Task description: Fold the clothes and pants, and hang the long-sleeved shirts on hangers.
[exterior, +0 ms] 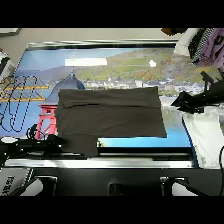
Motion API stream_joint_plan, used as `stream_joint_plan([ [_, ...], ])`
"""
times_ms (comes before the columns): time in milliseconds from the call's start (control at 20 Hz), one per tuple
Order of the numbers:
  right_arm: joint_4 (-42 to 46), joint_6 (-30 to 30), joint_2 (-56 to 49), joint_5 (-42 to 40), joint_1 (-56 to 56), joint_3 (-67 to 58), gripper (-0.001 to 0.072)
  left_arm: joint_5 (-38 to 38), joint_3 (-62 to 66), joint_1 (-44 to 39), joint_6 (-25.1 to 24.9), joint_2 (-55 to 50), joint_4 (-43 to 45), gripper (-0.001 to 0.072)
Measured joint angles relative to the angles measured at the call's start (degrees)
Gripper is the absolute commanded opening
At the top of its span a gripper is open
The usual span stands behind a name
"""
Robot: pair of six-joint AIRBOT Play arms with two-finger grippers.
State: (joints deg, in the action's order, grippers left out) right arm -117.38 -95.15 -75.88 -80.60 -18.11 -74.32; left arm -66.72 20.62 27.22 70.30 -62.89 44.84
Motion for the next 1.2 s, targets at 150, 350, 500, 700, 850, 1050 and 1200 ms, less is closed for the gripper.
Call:
stream_joint_plan([
  [150,-0.11,0.61,0.02,0.61,1.42,0.04,0.0407,-0.66,-0.26,-1.18,0.52,0.0,1.2,0.0159],
  [350,-0.09,1.75,0.15,0.57,2.03,0.04,0.0407,-2.23,-0.31,-1.73,1.09,0.02,0.57,0.0016],
  [500,1.81,1.51,0.2,-0.59,2.05,-0.02,0.0417,-2.91,-0.31,-1.84,1.25,0.04,0.33,0.0015],
  [700,3.21,1.49,-1.05,0.52,-1.38,0.04,0.0469,-3.21,-0.31,-1.88,1.22,0.09,0.24,0.0015],
  [850,2.36,0.55,-4.0,-0.28,-5.99,1.09,0.0485,-3.3,-0.22,-1.86,1.18,0.09,0.22,0.0015],
  [1050,0.22,-2.99,-7.78,-1.27,-8.81,6.12,0.0484,-3.37,-0.07,-1.88,1.07,0.09,0.15,0.0015],
  [1200,-0.5,-5.64,-9.09,-0.5,-9.44,11.96,0.0482,-3.37,-0.07,-1.88,1.05,0.09,0.15,0.0015],
])
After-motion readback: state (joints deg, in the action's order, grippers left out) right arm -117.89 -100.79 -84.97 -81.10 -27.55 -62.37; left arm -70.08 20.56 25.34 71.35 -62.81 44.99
